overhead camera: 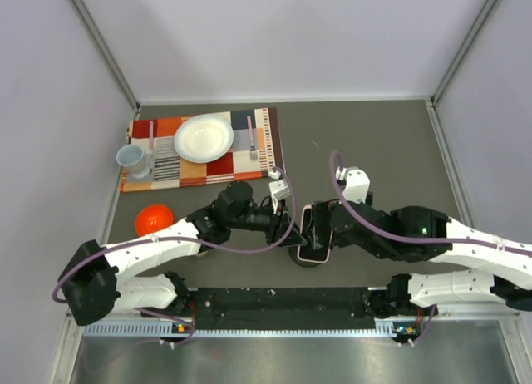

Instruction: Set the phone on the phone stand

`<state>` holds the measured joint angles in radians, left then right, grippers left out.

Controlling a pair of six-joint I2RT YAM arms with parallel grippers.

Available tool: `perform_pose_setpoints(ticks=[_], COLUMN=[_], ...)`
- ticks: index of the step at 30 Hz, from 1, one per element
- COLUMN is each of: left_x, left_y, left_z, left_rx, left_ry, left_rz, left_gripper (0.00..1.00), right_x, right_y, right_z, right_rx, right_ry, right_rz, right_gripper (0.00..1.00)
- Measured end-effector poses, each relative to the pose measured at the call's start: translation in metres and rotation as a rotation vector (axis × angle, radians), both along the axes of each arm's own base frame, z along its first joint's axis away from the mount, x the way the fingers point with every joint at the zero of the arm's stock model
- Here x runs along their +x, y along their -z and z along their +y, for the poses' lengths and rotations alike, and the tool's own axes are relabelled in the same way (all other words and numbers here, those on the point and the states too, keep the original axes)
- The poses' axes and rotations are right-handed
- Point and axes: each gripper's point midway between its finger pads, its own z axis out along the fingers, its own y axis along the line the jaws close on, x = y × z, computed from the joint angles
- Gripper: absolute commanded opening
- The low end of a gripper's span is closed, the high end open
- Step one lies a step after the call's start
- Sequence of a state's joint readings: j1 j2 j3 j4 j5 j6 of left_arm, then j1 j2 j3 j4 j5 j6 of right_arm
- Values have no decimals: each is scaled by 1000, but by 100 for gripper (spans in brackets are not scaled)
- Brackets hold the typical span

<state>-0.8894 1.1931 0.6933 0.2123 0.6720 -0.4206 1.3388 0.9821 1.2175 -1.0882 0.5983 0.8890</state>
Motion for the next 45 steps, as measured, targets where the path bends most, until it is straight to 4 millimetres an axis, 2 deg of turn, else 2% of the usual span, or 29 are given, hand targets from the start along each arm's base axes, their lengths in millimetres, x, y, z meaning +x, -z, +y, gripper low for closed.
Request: perform_pose_setpoints(ticks=[2, 10, 13, 14, 15, 18, 19, 22, 26, 28, 29, 35, 39, 45], left_x=[0, 16, 27, 30, 31, 34, 35, 40, 50, 50, 49, 40, 41, 61], left_y=[-1, -2, -3, -2, -2, -2, -2, -3, -10, -17, -20, -40, -70, -122], left_z=[1, 23, 28, 28, 29, 29, 30, 35, 50, 57, 61, 82, 109, 157], left_rx=[0, -16, -18, -16, -15, -11, -10, 0, 4, -2, -4, -3, -1, 19], left_ry=[-16, -192, -258, -273, -282, -300, -309, -351, -430, -456, -464, -498, -592, -838], left_rz=[-12, -107, -136, -140, -141, -140, -138, -146, -166, -175, -179, -192, -240, -326], left_gripper=[0, 0, 0, 3, 13, 31, 43, 57, 65, 67, 73, 78, 79, 82], right_x=[1, 8, 13, 15, 17, 22, 24, 29, 33, 34, 34, 38, 43, 49], right_y=[2, -1, -7, -9, -11, -12, -12, -11, -15, -19, -21, -24, -22, -13], right_z=[2, 9, 20, 24, 29, 42, 45, 48, 48, 53, 55, 66, 72, 81], right_rx=[-14, -41, -60, -66, -74, -96, -101, -108, -104, -93, -88, -97, -107, -130], right_ry=[-1, 12, 8, 5, 2, -3, -4, 4, 5, -2, -5, -28, -27, -27], right_rz=[-1, -23, -39, -45, -51, -59, -61, -63, -68, -71, -73, -79, -73, -55], right_gripper=[99, 99, 99, 99, 99, 99, 99, 99, 99, 99, 99, 99, 99, 99])
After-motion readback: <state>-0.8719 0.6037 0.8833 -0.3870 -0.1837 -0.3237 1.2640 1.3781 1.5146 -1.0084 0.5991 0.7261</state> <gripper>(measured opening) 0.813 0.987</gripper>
